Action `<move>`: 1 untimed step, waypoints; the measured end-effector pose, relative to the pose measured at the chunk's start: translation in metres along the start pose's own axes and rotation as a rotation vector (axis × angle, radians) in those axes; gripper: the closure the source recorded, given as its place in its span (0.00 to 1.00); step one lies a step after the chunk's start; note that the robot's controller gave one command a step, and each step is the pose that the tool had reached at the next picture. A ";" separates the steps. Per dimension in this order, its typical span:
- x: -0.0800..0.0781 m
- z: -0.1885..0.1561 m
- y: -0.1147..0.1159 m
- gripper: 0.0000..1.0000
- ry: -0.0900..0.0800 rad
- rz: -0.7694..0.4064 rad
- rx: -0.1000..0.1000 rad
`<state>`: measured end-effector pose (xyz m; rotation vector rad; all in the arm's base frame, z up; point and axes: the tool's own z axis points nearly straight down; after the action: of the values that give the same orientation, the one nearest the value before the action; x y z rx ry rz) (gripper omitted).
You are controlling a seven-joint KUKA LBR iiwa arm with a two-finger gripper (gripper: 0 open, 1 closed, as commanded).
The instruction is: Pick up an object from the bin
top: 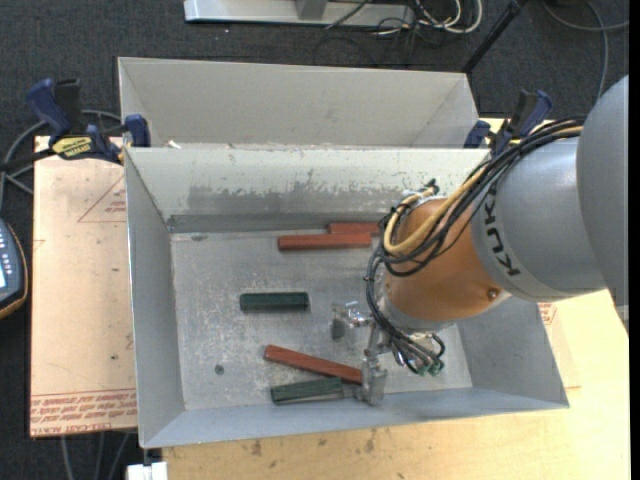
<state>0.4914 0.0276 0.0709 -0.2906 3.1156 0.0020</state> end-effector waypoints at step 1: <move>0.003 0.000 0.001 1.00 0.010 0.001 -0.001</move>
Offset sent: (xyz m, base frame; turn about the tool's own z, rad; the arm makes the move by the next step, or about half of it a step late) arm 0.0000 0.0000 0.0000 0.0000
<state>0.4886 0.0277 0.0705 -0.2906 3.1254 0.0028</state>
